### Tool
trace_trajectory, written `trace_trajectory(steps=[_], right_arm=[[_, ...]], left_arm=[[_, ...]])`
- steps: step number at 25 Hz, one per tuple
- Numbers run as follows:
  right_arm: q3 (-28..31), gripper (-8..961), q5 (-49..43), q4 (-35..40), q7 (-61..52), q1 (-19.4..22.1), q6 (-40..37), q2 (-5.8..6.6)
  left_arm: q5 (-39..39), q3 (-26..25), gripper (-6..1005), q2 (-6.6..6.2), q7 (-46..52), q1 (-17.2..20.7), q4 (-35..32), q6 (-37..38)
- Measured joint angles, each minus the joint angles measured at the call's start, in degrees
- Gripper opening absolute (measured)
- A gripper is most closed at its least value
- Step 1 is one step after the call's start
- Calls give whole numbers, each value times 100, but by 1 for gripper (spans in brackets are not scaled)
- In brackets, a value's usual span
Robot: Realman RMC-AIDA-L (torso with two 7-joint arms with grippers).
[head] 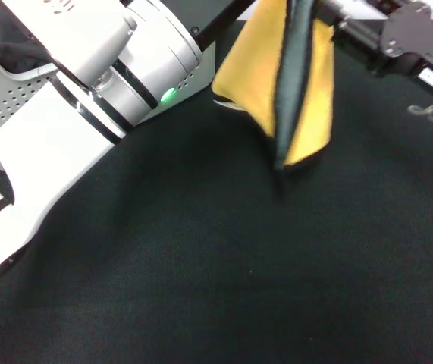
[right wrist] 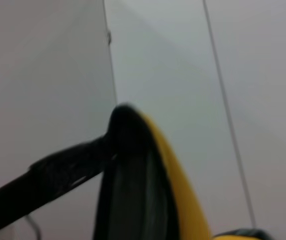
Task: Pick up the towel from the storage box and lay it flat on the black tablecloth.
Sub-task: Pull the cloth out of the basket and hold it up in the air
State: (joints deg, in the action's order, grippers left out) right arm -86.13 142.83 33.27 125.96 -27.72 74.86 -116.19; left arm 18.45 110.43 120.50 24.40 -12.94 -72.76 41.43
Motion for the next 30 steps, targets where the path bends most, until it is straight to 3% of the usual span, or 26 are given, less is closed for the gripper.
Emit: trace_trajectory(steps=[8, 20, 30], right_arm=[[-553, 630, 145, -31, 24, -179, -39, 0], [-562, 630, 627, 162, 57, 82, 452, 0], [-574, 630, 918, 154, 178, -151, 172, 0]], left_arm=[[-223, -27, 12, 0, -239, -69, 60, -12], [-660, 10, 13, 0, -774, -84, 201, -10], [-682, 244, 13, 0, -849, -178, 212, 4]])
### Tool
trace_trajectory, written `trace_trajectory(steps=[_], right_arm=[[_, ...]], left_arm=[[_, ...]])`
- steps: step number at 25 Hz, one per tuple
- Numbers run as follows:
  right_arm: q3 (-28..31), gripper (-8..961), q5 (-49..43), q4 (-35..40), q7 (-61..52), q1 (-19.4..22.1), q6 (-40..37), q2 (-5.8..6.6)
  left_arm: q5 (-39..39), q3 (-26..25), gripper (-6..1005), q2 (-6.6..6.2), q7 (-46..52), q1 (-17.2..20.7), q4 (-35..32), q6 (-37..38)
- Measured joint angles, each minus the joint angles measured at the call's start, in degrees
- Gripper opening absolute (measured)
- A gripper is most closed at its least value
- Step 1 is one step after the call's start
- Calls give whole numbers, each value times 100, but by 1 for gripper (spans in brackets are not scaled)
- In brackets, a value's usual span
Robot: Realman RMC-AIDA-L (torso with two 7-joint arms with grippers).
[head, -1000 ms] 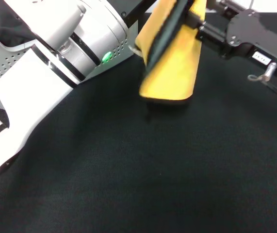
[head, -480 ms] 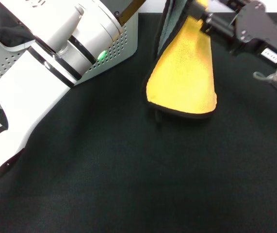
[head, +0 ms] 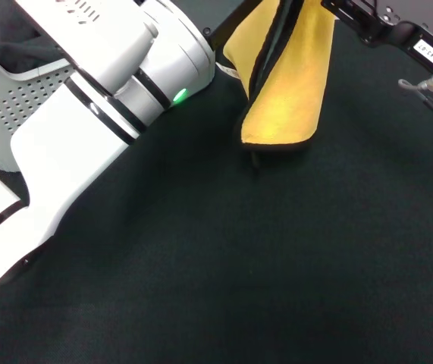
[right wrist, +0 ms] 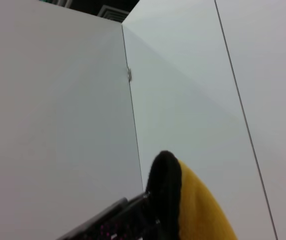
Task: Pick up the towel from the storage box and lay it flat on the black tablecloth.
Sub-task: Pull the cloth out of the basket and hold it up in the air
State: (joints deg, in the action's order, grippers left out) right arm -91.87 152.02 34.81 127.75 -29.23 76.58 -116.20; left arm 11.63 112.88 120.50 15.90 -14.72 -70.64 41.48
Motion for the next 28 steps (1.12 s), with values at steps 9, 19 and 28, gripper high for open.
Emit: trace_trajectory(steps=[9, 19, 28], right_arm=[[-372, 630, 182, 85, 88, -79, -212, 1], [-607, 631, 433, -9, 178, -7, -504, 1], [-169, 631, 482, -826, 206, 23, -638, 1]], left_arm=[[-25, -27, 13, 7, -35, -108, 96, -17], [-573, -48, 14, 6, -621, -184, 173, -17], [-655, -240, 14, -21, -639, -181, -85, 7]])
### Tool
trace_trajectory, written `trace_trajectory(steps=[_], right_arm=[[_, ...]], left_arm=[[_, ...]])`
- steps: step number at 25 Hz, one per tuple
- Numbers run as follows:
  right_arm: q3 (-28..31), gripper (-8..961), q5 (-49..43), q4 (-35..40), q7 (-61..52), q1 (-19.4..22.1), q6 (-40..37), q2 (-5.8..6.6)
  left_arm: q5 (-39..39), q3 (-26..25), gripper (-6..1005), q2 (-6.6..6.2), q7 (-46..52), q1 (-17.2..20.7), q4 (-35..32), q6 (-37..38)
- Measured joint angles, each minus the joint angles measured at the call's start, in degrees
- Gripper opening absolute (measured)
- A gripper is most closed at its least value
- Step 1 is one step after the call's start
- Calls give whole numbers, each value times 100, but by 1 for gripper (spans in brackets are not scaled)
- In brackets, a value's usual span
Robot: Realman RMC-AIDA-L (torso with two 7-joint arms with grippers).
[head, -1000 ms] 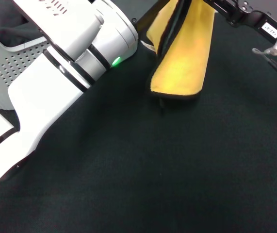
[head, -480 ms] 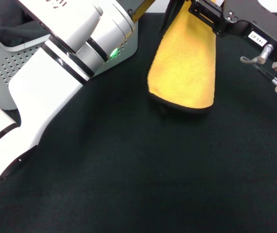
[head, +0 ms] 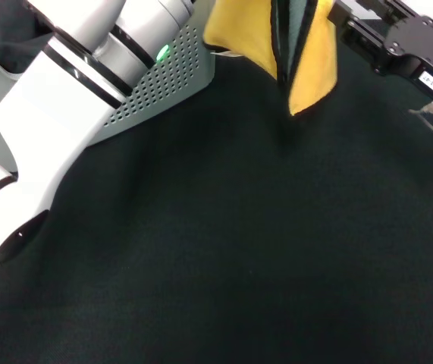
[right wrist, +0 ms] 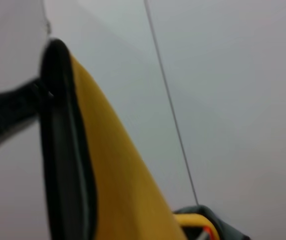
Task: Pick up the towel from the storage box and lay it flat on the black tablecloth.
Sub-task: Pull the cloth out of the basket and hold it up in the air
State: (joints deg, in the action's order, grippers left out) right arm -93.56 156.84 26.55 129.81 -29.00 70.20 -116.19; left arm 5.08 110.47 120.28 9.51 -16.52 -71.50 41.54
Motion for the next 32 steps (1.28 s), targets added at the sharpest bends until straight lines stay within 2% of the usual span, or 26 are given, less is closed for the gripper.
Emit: trace_trajectory(steps=[8, 16, 28, 32], right_arm=[[-216, 631, -8, -96, -150, 0, 254, 0], [-791, 631, 38, 611, -363, 103, 591, -1], [-1077, 631, 89, 850, -380, 298, 753, 0], [-1143, 631, 92, 923, -334, 397, 1024, 0]], left_arm=[[-8, -142, 14, 19, -212, -163, -20, -101], [-19, -151, 15, 36, -341, -285, 84, -265], [-430, -118, 15, 30, -773, -332, 192, -254], [-458, -121, 15, 30, -780, -340, 199, -264]])
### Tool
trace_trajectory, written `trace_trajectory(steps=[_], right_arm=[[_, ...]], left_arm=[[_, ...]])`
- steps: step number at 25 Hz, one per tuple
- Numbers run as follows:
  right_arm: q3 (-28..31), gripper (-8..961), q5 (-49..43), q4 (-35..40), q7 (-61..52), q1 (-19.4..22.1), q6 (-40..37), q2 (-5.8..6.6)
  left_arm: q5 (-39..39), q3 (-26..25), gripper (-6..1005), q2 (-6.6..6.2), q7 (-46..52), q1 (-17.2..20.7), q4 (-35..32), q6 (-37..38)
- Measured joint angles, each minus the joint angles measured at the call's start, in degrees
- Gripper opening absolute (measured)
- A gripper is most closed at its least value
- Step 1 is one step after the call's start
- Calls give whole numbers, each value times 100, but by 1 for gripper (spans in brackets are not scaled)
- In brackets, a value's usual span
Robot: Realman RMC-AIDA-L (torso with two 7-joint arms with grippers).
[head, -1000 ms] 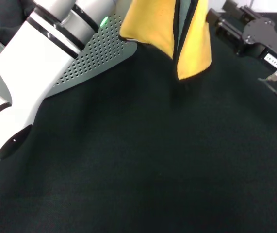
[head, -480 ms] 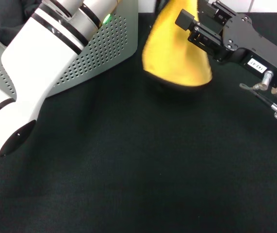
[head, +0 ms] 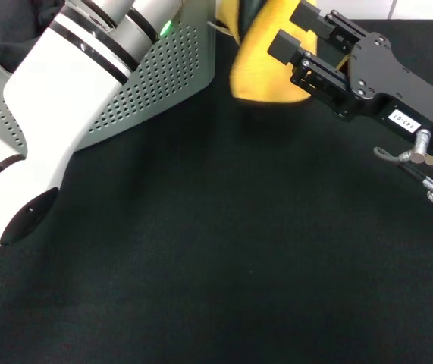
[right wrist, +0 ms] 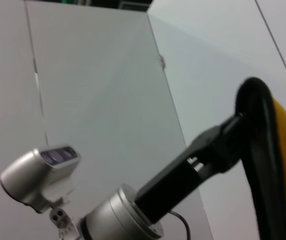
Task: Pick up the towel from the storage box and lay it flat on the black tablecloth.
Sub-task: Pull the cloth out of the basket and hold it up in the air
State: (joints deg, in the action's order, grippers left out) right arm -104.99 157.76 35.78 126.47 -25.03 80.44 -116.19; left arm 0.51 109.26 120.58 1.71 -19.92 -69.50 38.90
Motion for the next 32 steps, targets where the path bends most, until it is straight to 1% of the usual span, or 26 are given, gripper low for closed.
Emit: trace_trajectory(steps=[2, 7, 12, 22, 32], right_arm=[[11, 631, 4, 10, 35, 29, 32, 0], [42, 631, 139, -124, 56, -61, -380, 0], [51, 630, 163, -153, 76, -94, -566, 0], [260, 630, 164, -166, 66, -96, -814, -1], [496, 631, 163, -175, 10, -32, -1278, 0]], left_arm=[[-7, -10, 15, 0, -1, -1, 0, 6], [-11, 79, 16, 0, -3, -8, -23, 70], [-13, 187, 16, 0, -4, -22, -39, 79], [-3, 306, 16, -2, -5, -30, -54, 151], [-6, 296, 17, -9, -5, -30, -64, 195]])
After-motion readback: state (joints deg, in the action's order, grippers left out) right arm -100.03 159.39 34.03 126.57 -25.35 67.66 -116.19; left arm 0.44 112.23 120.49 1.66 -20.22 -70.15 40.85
